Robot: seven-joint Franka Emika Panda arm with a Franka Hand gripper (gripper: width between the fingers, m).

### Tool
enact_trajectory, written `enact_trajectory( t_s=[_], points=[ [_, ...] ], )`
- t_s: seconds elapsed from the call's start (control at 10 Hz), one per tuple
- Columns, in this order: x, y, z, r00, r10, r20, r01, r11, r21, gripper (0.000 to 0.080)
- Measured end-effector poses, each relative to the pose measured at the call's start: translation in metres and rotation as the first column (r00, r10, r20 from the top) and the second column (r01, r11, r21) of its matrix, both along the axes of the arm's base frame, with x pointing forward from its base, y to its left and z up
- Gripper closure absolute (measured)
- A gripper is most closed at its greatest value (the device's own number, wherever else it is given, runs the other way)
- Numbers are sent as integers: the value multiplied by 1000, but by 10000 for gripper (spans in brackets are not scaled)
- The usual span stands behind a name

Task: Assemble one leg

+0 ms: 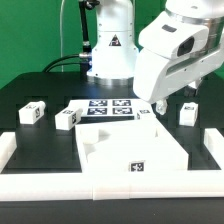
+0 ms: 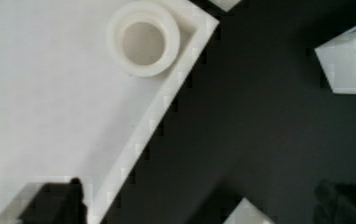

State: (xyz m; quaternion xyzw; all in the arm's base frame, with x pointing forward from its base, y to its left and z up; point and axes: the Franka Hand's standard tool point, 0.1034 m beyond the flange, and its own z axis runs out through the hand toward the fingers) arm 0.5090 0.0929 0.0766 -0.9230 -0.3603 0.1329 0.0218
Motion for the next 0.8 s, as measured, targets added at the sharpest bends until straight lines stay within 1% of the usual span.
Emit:
enact_trajectory(
  t_s=[0.7,0.8],
  points=[
    [0,0,0,1000,-1,0,1,1000,1,150],
    [0,-1,0,1000,10,6,-10,1000,7,150]
  ],
)
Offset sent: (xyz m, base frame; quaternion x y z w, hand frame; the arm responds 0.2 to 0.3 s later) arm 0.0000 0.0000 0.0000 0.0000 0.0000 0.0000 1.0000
